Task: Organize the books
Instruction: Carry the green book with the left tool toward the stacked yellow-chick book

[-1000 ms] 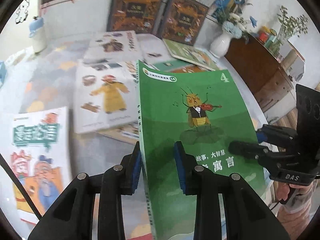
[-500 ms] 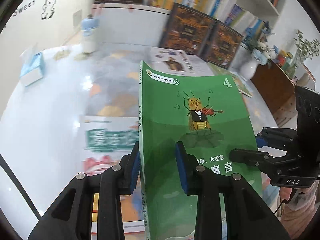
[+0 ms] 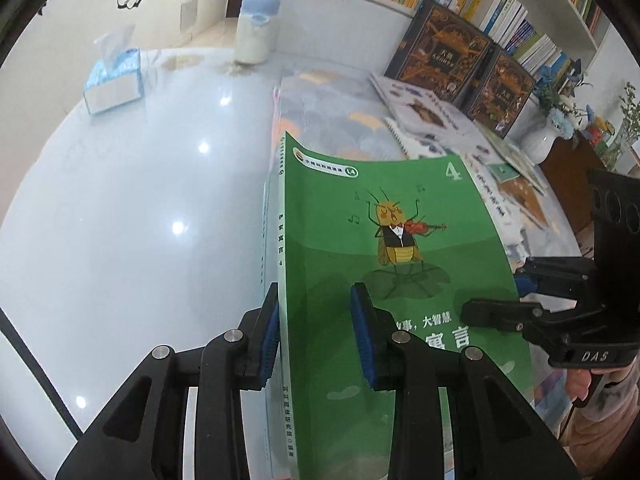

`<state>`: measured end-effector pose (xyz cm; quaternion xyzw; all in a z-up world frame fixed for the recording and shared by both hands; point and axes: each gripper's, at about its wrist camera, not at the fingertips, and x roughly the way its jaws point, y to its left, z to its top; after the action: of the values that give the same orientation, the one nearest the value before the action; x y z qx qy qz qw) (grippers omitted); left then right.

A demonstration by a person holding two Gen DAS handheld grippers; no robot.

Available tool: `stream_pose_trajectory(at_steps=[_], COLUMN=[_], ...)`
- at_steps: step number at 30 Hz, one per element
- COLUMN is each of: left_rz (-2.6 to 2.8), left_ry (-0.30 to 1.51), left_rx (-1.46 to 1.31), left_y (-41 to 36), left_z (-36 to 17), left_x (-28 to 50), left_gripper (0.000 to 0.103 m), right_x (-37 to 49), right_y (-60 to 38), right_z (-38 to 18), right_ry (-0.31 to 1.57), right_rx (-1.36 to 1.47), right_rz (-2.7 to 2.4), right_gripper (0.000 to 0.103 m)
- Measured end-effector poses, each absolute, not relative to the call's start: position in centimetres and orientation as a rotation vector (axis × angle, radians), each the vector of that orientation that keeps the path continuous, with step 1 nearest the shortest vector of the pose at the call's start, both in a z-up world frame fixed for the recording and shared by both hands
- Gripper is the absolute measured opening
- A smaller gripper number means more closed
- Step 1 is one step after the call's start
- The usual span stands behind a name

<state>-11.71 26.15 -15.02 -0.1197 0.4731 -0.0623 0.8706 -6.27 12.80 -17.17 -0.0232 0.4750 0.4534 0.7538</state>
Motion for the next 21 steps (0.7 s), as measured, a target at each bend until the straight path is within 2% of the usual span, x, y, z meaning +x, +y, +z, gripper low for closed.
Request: stream_pose_trajectory(at_steps=[11,21], left_rz=[-0.131,-0.013], left_ry=[0.978,0.999], left_rx=[-0.227,-0.035], left_y=[26.3,24.4], left_z=[-15.9,-16.0], left_x=[-11.6,-11.4], left_gripper=[0.032,0.038], right_x=[-5.4,-5.3], right_y=[12.7,12.6], right_z=[-19.3,-19.3], right_ry=[1.082,1.086], right_rx=[-0.050,-0.041], right_rz=[0.968,0.949], right_gripper=[0.031,0.032])
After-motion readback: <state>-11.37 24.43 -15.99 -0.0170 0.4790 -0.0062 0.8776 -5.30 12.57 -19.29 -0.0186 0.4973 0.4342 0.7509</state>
